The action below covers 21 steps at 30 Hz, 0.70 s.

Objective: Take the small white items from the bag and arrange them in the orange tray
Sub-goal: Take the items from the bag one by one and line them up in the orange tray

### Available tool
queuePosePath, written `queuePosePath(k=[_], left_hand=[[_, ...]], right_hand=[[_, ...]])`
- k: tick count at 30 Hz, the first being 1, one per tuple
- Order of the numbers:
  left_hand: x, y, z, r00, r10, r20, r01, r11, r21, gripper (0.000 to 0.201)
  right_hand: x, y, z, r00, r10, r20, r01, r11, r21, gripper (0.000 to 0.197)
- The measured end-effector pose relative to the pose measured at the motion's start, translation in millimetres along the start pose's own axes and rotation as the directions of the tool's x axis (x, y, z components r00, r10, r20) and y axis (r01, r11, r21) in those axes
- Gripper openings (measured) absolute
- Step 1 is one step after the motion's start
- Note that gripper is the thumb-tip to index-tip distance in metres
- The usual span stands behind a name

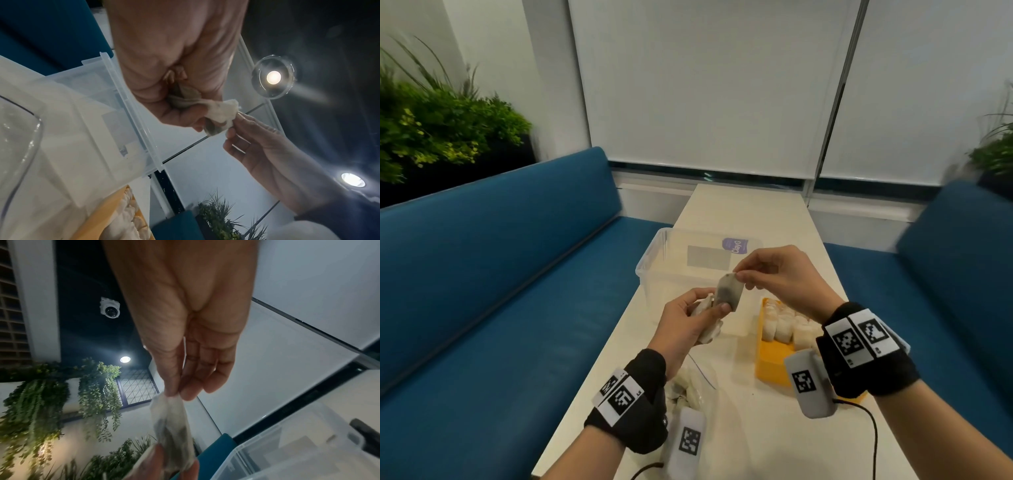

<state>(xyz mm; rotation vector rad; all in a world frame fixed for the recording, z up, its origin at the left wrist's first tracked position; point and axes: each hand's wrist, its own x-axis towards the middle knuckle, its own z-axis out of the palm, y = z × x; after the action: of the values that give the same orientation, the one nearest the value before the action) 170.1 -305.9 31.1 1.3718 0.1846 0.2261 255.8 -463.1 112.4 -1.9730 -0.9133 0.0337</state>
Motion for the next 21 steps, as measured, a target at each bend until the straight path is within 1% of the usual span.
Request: queuePosePath(k=[3, 6, 8, 10, 15, 18, 21], left_hand=[[4.5, -0.2, 9.8, 0.999, 0.012, -0.037, -0.013, 1.0, -0.013, 0.025], [9.9, -0.9, 19.9, 0.996, 0.052, -0.067, -0.053, 0.999, -0.006, 0.019], [13.6, -3.0, 25.6, 0.994, 0.08, -0.078, -0.079, 0.997, 0.015, 0.016], [17.4, -6.1, 30.7, 0.991, 0.098, -0.092, -0.095, 0.995, 0.035, 0.015], [28.1, -12.7, 44.2, 0.986, 0.127, -0.108, -0.12, 0.99, 0.077, 0.012], [33.7, -15.8, 51.1, 0.988, 0.124, -0.094, -0.116, 0.989, 0.092, 0.009], [39.0, -21.1, 55.6, 0.994, 0.084, -0.073, -0.075, 0.99, 0.118, 0.013]], right_hand=[[2.3, 0.1, -14.2, 0.999, -0.031, 0.008, 0.032, 0.999, -0.027, 0.009], [4.1, 1.9, -24.5, 0.998, -0.038, 0.055, 0.042, 0.996, -0.074, 0.011], [5.8, 3.9, -29.5, 0.995, -0.051, 0.08, 0.061, 0.99, -0.131, 0.009], [7.6, 7.1, -34.2, 0.995, -0.056, 0.08, 0.071, 0.979, -0.189, 0.007], [8.6, 19.5, -42.7, 0.998, -0.019, 0.053, 0.03, 0.977, -0.213, 0.01], [9.4, 26.1, -46.1, 0.998, -0.022, 0.063, 0.037, 0.969, -0.246, 0.01], [12.0, 35.8, -53.9, 0.999, 0.0, 0.048, 0.011, 0.971, -0.237, 0.009]])
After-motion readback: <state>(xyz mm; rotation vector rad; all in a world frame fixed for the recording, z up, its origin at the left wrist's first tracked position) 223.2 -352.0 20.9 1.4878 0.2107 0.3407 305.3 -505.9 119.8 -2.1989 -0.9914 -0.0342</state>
